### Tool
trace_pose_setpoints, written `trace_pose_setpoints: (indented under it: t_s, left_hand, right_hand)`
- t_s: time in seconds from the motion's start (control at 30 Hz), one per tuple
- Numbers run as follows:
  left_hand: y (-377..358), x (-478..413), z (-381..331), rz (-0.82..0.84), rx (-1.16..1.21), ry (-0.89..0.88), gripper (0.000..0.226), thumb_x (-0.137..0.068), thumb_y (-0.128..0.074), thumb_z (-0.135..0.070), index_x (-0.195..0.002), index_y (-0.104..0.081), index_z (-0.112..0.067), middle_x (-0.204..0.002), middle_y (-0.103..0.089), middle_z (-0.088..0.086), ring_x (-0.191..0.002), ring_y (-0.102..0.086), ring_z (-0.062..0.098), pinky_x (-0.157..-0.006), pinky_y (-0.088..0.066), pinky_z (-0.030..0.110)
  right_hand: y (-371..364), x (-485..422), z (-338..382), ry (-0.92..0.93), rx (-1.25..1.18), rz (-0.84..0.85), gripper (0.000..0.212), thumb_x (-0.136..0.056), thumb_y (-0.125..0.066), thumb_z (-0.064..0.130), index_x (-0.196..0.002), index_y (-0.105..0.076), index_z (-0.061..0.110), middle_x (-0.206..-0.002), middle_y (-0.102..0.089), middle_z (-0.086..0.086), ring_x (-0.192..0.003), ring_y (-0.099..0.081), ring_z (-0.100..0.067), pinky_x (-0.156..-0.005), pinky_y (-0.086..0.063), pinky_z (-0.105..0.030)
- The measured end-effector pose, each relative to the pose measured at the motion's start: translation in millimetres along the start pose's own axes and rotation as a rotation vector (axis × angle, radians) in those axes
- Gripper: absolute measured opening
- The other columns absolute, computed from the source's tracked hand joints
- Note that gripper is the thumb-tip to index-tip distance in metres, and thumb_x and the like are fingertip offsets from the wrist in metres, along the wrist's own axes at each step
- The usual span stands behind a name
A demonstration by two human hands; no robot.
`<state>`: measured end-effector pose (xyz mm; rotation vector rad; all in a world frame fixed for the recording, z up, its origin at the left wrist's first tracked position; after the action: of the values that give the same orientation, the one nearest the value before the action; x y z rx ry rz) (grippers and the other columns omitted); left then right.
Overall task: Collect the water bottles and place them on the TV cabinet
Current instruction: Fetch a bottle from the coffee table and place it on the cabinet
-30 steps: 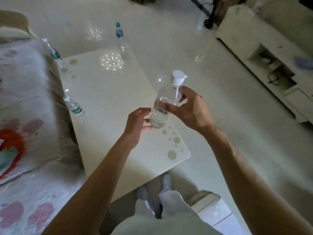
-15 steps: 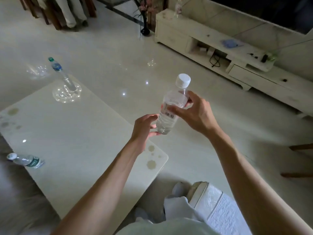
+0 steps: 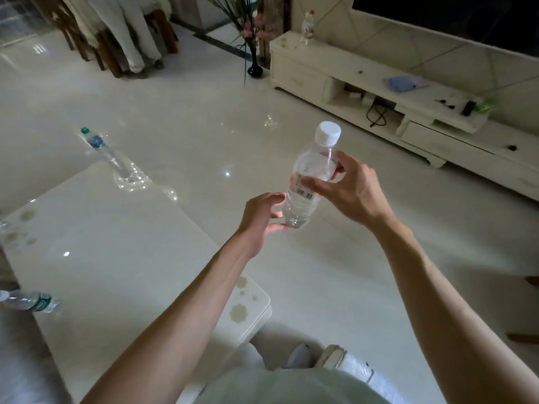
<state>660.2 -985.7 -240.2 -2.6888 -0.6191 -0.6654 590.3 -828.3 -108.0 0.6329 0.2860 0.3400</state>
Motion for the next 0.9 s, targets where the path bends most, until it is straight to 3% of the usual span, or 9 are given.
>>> trace_pose_setpoints:
  t_s: [0.13, 0.27, 0.43, 0.63, 0.8, 0.9]
  left_hand:
    - [-32, -19, 0, 0.017, 0.012, 0.023, 0.027, -0.089, -0.061, -0.012, -0.110, -0.067, 0.002, -0.113, -0.064, 0.015, -0.098, -0.054, 0.036, -0.084, -0.056, 0.058]
    - [-57, -43, -10, 0.027, -0.004, 0.026, 0.028, -0.089, -0.060, -0.011, -0.112, -0.065, 0.004, -0.108, -0.063, 0.013, -0.095, -0.052, 0.034, -0.085, -0.056, 0.058]
    - [-91, -89, -25, 0.077, -0.016, 0.025, 0.039, -0.076, -0.064, -0.018, -0.108, -0.068, 0.003, -0.110, -0.063, 0.014, -0.098, -0.054, 0.037, -0.083, -0.057, 0.058]
    - [-135, -156, -39, 0.134, 0.005, 0.055, 0.017, -0.089, -0.057, -0.007, -0.099, -0.069, -0.002, -0.101, -0.065, 0.011, -0.095, -0.056, 0.037, -0.083, -0.057, 0.055]
    - [-165, -229, -69, 0.140, -0.009, 0.073, 0.035, -0.078, -0.064, -0.017, -0.107, -0.069, 0.002, -0.111, -0.066, 0.018, -0.098, -0.056, 0.037, -0.083, -0.057, 0.057]
    - [-182, -268, -88, 0.151, -0.019, 0.081, 0.043, -0.071, -0.066, -0.021, -0.108, -0.069, 0.002, -0.117, -0.065, 0.022, -0.102, -0.056, 0.039, -0.083, -0.057, 0.058]
  right_hand:
    - [21, -22, -22, 0.001, 0.027, 0.032, 0.043, -0.072, -0.074, 0.053, -0.101, -0.064, 0.022, -0.088, -0.067, 0.000, -0.081, -0.061, -0.021, -0.074, -0.052, -0.041]
    - [35, -47, -41, -0.006, 0.032, 0.022, 0.037, -0.072, -0.074, 0.054, -0.091, -0.060, 0.026, -0.085, -0.065, 0.001, -0.078, -0.060, -0.020, -0.070, -0.051, -0.037]
    - [49, -86, -70, -0.042, 0.052, -0.001, 0.049, -0.067, -0.070, 0.061, -0.102, -0.061, 0.027, -0.091, -0.065, 0.004, -0.084, -0.060, -0.019, -0.073, -0.051, -0.036]
    - [65, -154, -108, -0.090, 0.090, -0.022, 0.052, -0.059, -0.061, 0.068, -0.091, -0.058, 0.028, -0.086, -0.065, 0.002, -0.080, -0.060, -0.020, -0.072, -0.052, -0.040]
    - [74, -228, -135, -0.118, 0.121, -0.036, 0.068, -0.065, -0.068, 0.065, -0.116, -0.060, 0.021, -0.097, -0.063, 0.003, -0.089, -0.058, -0.019, -0.075, -0.049, -0.034]
    - [80, -268, -150, -0.133, 0.141, -0.049, 0.068, -0.069, -0.071, 0.061, -0.121, -0.059, 0.019, -0.101, -0.063, 0.004, -0.090, -0.058, -0.018, -0.074, -0.047, -0.031]
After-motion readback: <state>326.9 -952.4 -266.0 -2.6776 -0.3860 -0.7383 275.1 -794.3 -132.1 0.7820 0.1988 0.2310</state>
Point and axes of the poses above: each hand's wrist, its own x-axis away from the middle knuckle, its own y-axis out of the back of the hand, z = x × y, the point moved 9 cm from there along -x, towards the middle knuckle
